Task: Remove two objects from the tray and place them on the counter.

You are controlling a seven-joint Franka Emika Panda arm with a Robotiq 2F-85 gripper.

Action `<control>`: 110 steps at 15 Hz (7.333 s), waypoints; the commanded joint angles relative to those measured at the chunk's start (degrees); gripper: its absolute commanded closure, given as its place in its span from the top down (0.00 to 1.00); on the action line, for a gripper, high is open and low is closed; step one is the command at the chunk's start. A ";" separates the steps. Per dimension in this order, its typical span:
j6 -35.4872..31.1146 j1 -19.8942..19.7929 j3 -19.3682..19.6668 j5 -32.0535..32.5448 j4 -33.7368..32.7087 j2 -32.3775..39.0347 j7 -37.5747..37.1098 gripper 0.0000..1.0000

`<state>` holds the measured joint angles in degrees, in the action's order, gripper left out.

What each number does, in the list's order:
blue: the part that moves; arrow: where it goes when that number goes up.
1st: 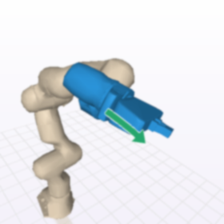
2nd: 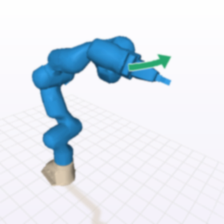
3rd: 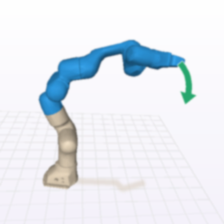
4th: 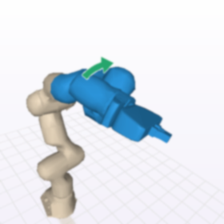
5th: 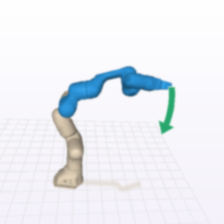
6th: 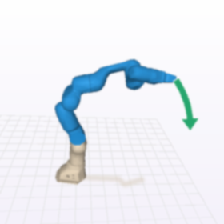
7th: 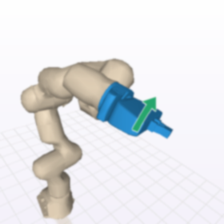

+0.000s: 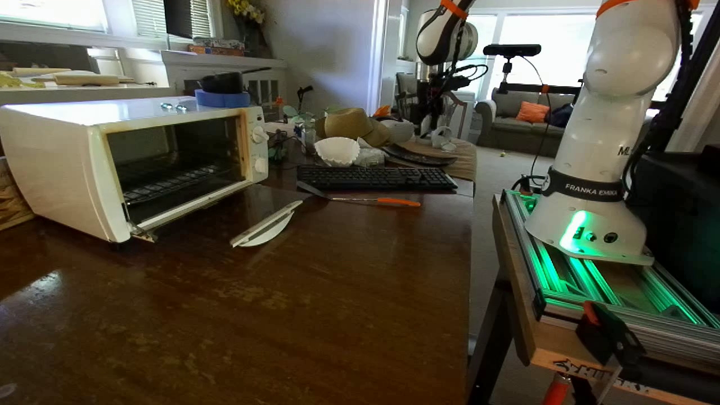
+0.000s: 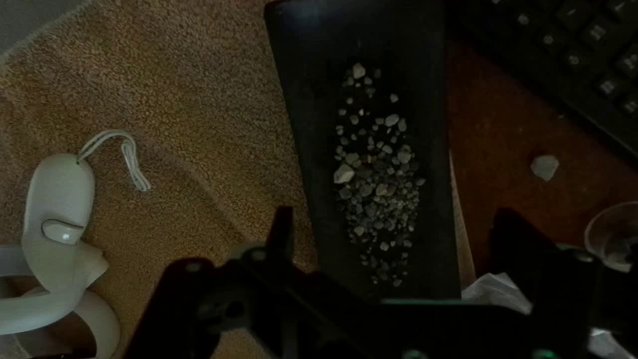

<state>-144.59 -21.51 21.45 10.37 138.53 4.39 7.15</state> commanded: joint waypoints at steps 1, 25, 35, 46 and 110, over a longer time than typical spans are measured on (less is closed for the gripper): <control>-2.99 -0.43 0.21 -2.99 -0.38 1.45 -0.91 1.00; -4.93 -0.48 0.98 -3.57 -1.77 2.65 0.29 1.00; -4.43 -0.53 1.08 -7.67 -4.02 8.18 -11.10 1.00; -6.64 -0.47 1.42 -6.62 -3.46 8.85 -11.42 1.00; -12.51 -4.89 -2.14 -17.58 -3.64 15.25 -6.08 0.19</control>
<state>-156.08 -25.56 19.98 -5.40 134.95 19.01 -0.69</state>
